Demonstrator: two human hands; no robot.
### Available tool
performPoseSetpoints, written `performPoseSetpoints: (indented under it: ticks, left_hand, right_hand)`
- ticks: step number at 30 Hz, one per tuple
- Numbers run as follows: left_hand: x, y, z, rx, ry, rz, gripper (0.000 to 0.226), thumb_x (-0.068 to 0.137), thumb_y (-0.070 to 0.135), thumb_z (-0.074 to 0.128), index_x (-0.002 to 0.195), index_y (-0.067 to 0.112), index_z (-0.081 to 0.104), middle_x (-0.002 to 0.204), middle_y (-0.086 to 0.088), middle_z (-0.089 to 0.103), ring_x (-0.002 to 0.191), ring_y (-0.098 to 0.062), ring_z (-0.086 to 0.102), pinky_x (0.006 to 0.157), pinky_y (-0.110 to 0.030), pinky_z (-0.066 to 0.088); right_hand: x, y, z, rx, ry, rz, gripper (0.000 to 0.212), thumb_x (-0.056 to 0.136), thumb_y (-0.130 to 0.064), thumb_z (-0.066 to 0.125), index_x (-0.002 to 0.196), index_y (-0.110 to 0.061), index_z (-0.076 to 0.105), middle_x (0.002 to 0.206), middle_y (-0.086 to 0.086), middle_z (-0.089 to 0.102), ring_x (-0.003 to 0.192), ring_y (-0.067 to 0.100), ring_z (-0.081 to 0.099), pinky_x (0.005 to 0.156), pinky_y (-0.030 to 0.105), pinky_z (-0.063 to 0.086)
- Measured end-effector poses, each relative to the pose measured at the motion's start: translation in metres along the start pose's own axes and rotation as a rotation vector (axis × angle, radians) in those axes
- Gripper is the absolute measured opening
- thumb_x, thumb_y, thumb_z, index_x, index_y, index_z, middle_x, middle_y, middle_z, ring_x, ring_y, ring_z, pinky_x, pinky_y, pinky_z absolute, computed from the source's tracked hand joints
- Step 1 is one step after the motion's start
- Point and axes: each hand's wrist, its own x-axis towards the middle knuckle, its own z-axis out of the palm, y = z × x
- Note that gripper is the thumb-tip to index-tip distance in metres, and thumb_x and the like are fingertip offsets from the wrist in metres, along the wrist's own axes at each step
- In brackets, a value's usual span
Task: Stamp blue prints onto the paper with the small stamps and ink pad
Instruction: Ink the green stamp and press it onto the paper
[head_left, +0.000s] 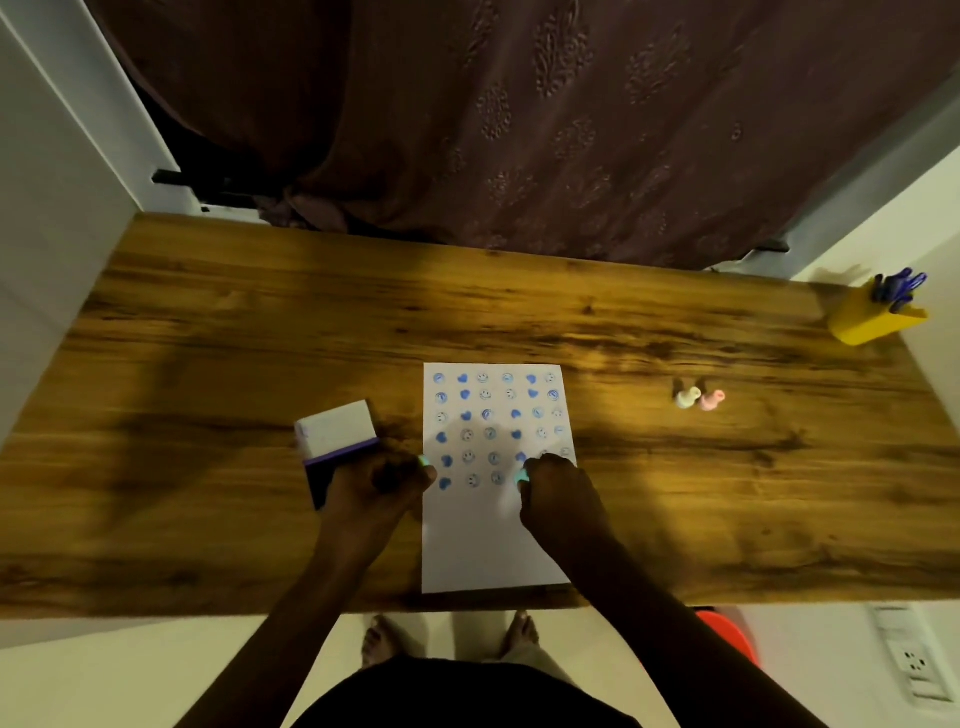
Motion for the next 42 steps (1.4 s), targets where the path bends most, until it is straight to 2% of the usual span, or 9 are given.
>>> performPoseSetpoints:
  ticks: [5,8,13,18,21,25,31,36,42]
  left_hand:
    - [-0.002,0.007,0.011,0.042,-0.048,-0.003,0.012,0.081,0.023,0.087,0.089,0.022,0.077,0.101,0.0,0.082,0.084,-0.012,0.079,0.08,-0.045,0.068]
    - [-0.005,0.014,0.021,0.05,-0.082,-0.018,0.026,0.083,0.021,0.086,0.105,0.01,0.078,0.108,-0.002,0.08,0.085,-0.016,0.079,0.08,-0.042,0.068]
    - [-0.009,0.02,0.03,-0.027,-0.144,-0.018,0.016,0.08,0.02,0.089,0.093,0.025,0.08,0.093,0.014,0.082,0.089,-0.012,0.079,0.07,-0.026,0.066]
    - [-0.013,0.03,0.042,-0.139,-0.223,0.0,0.039,0.082,0.013,0.086,0.119,0.021,0.074,0.11,0.01,0.08,0.102,-0.016,0.077,0.074,-0.031,0.066]
    - [-0.017,0.041,0.056,-0.16,-0.303,0.04,0.047,0.084,0.009,0.085,0.11,0.047,0.073,0.11,0.015,0.08,0.105,-0.015,0.077,0.076,-0.033,0.067]
    - [-0.023,0.055,0.076,-0.174,-0.364,0.091,0.063,0.084,0.007,0.083,0.1,0.066,0.069,0.106,0.024,0.078,0.103,-0.011,0.077,0.072,-0.029,0.066]
    - [-0.028,0.064,0.101,-0.149,-0.456,0.155,0.041,0.083,0.018,0.085,0.106,0.051,0.076,0.108,0.002,0.082,0.099,-0.025,0.079,0.077,-0.035,0.066]
    - [-0.031,0.067,0.122,-0.101,-0.472,0.178,0.04,0.081,0.017,0.088,0.105,0.047,0.079,0.107,0.006,0.082,0.102,-0.019,0.078,0.078,-0.029,0.065]
    - [-0.036,0.07,0.155,-0.048,-0.499,0.181,0.035,0.079,0.009,0.088,0.096,0.04,0.084,0.099,0.012,0.084,0.096,-0.005,0.077,0.074,-0.01,0.057]
  right_hand:
    - [0.001,-0.002,-0.003,0.088,0.022,0.053,0.03,0.099,-0.028,0.062,0.123,-0.011,0.063,0.121,0.009,0.069,0.108,0.026,0.07,0.095,0.038,0.06]
    - [0.002,0.001,-0.007,0.111,0.04,0.037,0.031,0.098,-0.028,0.063,0.123,-0.01,0.063,0.122,0.011,0.069,0.109,0.028,0.07,0.096,0.037,0.059]
    - [0.005,0.013,-0.019,0.203,0.026,0.026,0.025,0.097,-0.028,0.066,0.112,-0.009,0.071,0.115,0.009,0.073,0.106,0.026,0.07,0.091,0.03,0.056]
    - [-0.012,0.026,-0.056,0.887,0.103,0.179,0.025,0.092,-0.033,0.075,0.109,-0.015,0.076,0.089,-0.007,0.079,0.079,0.008,0.074,0.062,0.014,0.056]
    - [-0.031,0.033,-0.072,1.188,0.031,0.14,0.022,0.092,-0.029,0.075,0.112,-0.019,0.077,0.093,0.0,0.079,0.086,0.017,0.075,0.068,0.018,0.059]
    - [-0.048,0.04,-0.079,1.246,-0.077,0.038,0.027,0.093,-0.028,0.074,0.12,-0.022,0.074,0.107,0.0,0.078,0.094,0.019,0.075,0.075,0.024,0.061]
    - [-0.056,0.059,-0.09,1.271,-0.089,0.001,0.025,0.094,-0.015,0.071,0.119,-0.012,0.074,0.112,0.003,0.078,0.096,0.022,0.075,0.078,0.028,0.06]
    - [-0.061,0.083,-0.099,1.287,-0.101,-0.014,0.028,0.092,-0.008,0.072,0.12,-0.005,0.072,0.109,0.007,0.078,0.092,0.021,0.075,0.076,0.027,0.061]
    - [-0.066,0.117,-0.102,1.222,-0.137,0.019,0.027,0.094,-0.037,0.071,0.115,-0.019,0.074,0.098,0.005,0.079,0.085,0.017,0.076,0.071,0.023,0.059]
